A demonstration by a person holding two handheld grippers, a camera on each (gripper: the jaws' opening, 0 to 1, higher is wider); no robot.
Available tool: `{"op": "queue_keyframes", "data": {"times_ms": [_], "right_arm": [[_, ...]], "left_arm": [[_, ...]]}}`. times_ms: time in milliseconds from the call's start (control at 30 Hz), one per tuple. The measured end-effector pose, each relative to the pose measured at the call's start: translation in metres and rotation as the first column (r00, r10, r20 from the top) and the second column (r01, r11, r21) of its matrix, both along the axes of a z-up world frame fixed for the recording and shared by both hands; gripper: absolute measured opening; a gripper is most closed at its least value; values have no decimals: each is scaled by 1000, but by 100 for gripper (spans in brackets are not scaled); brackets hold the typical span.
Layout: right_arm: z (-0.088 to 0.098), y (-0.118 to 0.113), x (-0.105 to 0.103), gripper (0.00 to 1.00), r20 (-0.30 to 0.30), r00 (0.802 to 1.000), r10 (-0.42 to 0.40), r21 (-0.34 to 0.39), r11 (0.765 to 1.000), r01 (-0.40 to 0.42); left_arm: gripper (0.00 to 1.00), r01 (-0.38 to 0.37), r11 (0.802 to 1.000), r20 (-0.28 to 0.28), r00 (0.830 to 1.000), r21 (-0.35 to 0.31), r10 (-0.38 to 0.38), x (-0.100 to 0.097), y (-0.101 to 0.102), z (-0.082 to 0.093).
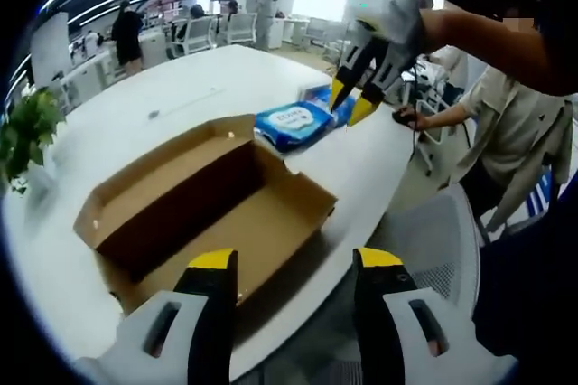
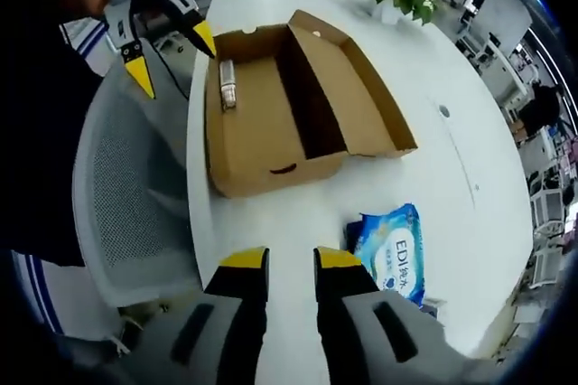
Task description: Operate the shoe box by opening the lid, removing the specified soft item, and placing it in the target area until the item is outside and the box remains undamaged.
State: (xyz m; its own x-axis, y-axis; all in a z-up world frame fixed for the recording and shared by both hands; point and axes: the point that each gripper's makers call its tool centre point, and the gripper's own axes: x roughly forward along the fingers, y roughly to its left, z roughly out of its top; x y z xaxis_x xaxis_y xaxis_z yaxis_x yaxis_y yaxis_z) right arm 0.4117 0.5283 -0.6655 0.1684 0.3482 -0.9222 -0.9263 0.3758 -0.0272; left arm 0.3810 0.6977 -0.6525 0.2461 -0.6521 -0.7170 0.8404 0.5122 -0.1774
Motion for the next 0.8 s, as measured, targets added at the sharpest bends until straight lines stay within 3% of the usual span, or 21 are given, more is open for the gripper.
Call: {"op": "queue_keyframes", "data": {"times_ms": [400, 567, 800], "right_arm": [[-12, 94, 2, 16, -3, 996, 91, 116, 989, -90], [-24, 145, 12, 17, -18, 994, 104, 228, 969, -97], [-55, 185, 11, 17, -41, 977, 208, 237, 952, -193]], "left_arm": [[51, -67, 997, -1, 998, 32, 67, 9, 51, -8], [51, -70, 996, 1, 998, 46, 70, 9, 57, -7], [51, -68, 996, -1, 998, 59, 68, 11, 61, -8]]}}
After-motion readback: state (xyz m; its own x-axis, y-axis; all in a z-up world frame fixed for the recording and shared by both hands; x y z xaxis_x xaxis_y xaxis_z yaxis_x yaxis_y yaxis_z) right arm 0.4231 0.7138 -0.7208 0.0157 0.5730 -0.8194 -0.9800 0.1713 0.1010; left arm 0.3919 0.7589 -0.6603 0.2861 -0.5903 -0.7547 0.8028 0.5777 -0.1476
